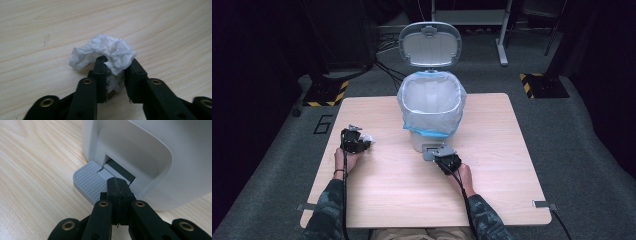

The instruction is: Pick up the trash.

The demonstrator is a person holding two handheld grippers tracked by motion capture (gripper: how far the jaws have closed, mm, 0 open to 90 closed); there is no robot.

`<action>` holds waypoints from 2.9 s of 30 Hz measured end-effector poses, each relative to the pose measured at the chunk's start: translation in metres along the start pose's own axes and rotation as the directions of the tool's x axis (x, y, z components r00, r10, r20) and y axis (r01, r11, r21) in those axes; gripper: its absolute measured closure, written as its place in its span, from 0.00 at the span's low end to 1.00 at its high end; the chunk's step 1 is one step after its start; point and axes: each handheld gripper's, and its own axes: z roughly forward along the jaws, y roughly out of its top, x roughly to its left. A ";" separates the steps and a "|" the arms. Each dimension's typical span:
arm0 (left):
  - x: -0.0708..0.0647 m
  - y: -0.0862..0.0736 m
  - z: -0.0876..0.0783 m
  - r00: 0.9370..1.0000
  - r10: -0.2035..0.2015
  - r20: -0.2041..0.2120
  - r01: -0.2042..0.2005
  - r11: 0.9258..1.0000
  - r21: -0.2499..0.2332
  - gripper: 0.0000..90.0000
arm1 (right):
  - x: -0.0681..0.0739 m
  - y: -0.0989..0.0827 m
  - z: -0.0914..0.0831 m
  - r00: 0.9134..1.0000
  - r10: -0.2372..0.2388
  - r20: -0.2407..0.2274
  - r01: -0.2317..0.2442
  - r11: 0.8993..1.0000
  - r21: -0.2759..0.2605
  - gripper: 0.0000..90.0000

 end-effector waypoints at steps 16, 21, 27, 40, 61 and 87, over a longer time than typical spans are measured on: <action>0.003 0.001 -0.013 1.000 -0.021 0.010 0.021 1.000 -0.010 0.93 | -0.001 0.000 0.000 1.000 0.005 -0.005 -0.005 1.000 0.002 1.00; -0.001 0.003 -0.020 1.000 -0.011 0.018 0.012 1.000 -0.018 0.93 | -0.001 0.000 0.000 1.000 0.007 -0.005 -0.007 1.000 0.003 1.00; -0.005 0.005 -0.024 1.000 -0.012 0.028 0.013 1.000 -0.027 0.93 | -0.001 0.000 0.000 1.000 0.007 -0.006 -0.007 1.000 0.002 1.00; -0.022 0.016 -0.041 0.998 0.053 0.047 -0.051 0.998 -0.035 0.93 | -0.001 0.000 0.000 1.000 0.023 -0.018 -0.023 1.000 -0.002 1.00; -0.065 0.043 -0.083 0.980 0.184 0.080 -0.177 0.980 -0.087 0.93 | -0.003 0.000 0.000 1.000 0.019 -0.014 -0.019 1.000 0.002 1.00; -0.082 0.076 -0.125 0.962 0.256 0.092 -0.243 0.961 -0.133 0.93 | -0.002 0.000 0.000 1.000 0.019 -0.014 -0.019 1.000 0.002 1.00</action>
